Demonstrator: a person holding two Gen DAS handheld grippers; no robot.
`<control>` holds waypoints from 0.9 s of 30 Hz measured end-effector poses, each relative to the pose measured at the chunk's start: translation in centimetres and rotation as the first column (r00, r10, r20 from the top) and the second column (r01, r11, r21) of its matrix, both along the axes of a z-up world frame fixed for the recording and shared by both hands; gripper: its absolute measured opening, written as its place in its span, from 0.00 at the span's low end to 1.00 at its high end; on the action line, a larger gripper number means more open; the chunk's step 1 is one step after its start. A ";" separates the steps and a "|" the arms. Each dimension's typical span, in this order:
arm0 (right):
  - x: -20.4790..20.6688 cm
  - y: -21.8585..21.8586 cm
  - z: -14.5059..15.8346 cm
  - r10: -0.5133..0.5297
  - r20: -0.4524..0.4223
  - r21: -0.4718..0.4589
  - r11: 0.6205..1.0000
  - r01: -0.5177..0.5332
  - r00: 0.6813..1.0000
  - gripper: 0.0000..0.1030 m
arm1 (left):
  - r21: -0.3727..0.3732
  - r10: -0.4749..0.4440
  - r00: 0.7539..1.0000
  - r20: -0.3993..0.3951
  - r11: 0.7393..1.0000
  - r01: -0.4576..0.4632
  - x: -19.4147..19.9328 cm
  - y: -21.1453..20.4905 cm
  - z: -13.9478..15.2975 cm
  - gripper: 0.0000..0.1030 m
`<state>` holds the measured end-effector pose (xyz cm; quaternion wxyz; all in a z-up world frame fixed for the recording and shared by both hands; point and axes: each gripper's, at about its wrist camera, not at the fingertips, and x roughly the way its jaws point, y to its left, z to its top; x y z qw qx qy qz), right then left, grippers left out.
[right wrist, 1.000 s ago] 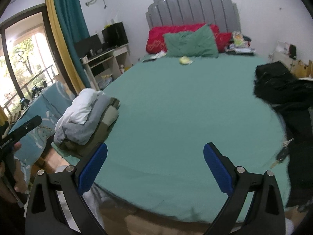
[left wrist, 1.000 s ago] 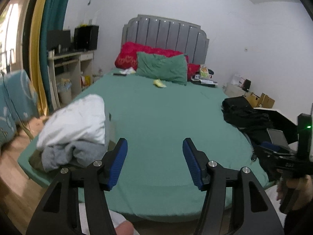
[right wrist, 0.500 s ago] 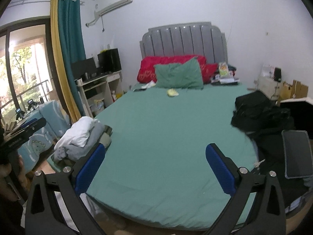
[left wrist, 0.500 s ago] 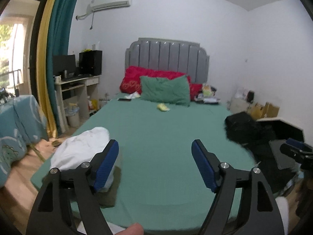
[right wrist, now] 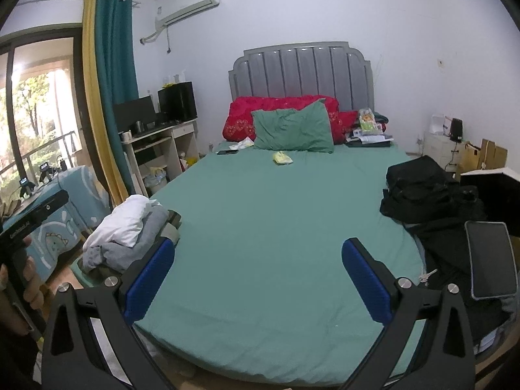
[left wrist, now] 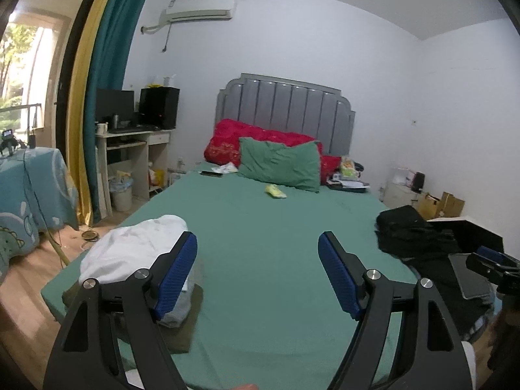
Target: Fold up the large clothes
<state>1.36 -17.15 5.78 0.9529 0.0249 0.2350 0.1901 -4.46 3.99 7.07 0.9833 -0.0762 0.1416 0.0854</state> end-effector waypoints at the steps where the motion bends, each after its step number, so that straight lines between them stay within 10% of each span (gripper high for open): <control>1: 0.1 0.2 -0.1 0.000 -0.002 -0.001 1.000 0.000 1.000 0.99 | 0.006 0.013 1.000 -0.004 1.000 -0.013 0.3 0.3 -0.1 0.78; 27: 3.3 5.1 -3.5 0.047 -0.023 -0.052 0.997 -0.048 0.999 0.99 | 0.031 0.088 0.995 -0.038 0.996 -0.087 3.5 3.3 -4.0 0.78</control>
